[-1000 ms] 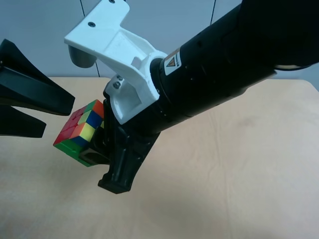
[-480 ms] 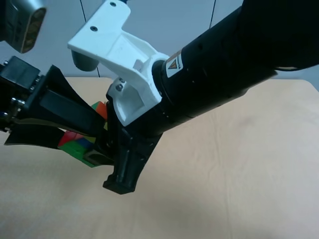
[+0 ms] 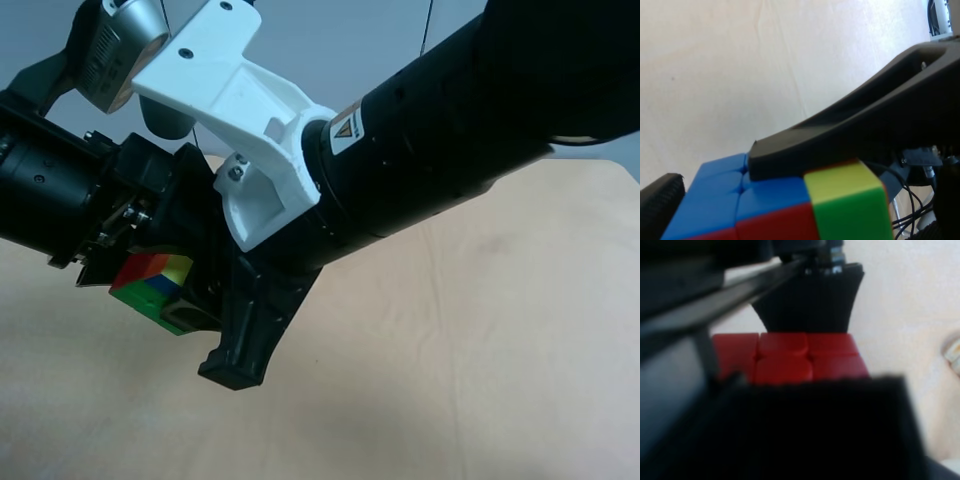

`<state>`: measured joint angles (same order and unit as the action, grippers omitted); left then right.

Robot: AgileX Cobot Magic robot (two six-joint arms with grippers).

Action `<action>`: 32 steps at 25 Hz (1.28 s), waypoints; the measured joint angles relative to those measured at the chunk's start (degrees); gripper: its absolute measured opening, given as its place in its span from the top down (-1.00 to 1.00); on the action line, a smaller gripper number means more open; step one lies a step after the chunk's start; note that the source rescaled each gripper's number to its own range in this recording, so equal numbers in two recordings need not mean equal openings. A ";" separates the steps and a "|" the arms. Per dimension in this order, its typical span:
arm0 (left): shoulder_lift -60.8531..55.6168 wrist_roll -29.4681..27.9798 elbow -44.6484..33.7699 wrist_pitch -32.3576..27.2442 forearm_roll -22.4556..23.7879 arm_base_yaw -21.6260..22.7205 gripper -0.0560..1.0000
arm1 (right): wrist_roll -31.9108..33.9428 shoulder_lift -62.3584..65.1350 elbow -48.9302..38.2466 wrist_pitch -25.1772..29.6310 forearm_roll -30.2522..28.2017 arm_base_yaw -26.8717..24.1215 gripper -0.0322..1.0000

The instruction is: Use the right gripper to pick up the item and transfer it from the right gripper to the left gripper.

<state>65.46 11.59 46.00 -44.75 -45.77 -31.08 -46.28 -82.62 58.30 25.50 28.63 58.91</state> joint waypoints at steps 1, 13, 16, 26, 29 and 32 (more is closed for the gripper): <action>0.04 0.00 0.00 0.05 -0.07 -0.05 -0.69 | 0.00 0.00 0.00 0.00 0.00 0.00 0.93; 0.56 -0.69 0.00 1.15 1.66 -0.11 0.76 | 0.00 0.05 0.00 -0.23 -0.10 -0.05 0.92; 0.56 -0.69 0.00 1.15 1.66 -0.11 0.76 | -0.05 0.05 0.00 -0.17 -0.15 -0.05 0.92; 0.56 0.23 0.00 1.05 0.36 -0.11 0.89 | -2.42 0.05 0.10 1.71 0.06 -0.05 -0.88; 0.56 0.23 0.00 1.05 0.36 -0.11 0.89 | -2.41 0.05 0.10 1.71 0.06 -0.05 -0.97; 0.56 0.23 0.00 1.05 0.36 -0.11 0.89 | -2.41 0.41 0.10 2.20 0.06 -0.05 -0.99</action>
<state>66.02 11.83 46.00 -43.70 -45.41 -31.20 -48.70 -82.22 58.39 27.70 28.69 58.85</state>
